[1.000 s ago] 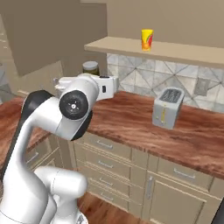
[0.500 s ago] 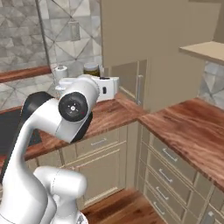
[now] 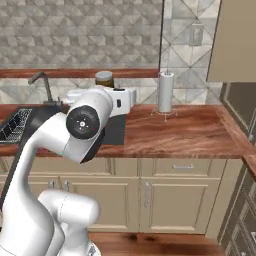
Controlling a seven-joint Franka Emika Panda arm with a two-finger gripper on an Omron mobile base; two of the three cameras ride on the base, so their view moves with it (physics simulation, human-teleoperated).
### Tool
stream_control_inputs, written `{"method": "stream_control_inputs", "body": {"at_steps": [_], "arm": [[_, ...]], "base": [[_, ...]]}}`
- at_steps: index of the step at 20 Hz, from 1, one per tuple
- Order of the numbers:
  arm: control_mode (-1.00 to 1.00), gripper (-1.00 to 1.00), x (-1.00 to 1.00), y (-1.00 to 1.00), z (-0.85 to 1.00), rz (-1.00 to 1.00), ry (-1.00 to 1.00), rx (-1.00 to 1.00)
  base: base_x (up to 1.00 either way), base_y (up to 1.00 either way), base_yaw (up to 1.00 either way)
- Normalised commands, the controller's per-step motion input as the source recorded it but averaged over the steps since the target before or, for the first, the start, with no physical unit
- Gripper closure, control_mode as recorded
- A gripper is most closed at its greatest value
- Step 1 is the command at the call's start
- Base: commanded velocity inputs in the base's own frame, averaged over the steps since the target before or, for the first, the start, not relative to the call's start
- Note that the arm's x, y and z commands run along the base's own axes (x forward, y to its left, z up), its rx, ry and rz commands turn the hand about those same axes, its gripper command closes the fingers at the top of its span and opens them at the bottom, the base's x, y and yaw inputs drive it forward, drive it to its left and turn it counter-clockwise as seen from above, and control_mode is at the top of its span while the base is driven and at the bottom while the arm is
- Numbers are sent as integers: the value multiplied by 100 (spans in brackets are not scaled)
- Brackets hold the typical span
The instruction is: Take the cinnamon bottle from the cabinet and place it on the dining table, next to the plate with the cupcake. Then take the chocolate from the dining counter and place it on the cupcake plate.
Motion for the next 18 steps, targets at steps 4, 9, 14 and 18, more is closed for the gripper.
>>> {"method": "stream_control_inputs", "body": {"at_steps": [4,9,14,18], "arm": [[100,100,0,0,0,0,0,0],[100,100,0,0,0,0,0,0],[100,100,0,0,0,0,0,0],[100,100,0,0,0,0,0,0]], "base": [[-46,14,83],[-12,18,85],[0,9,90],[11,1,86]]}}
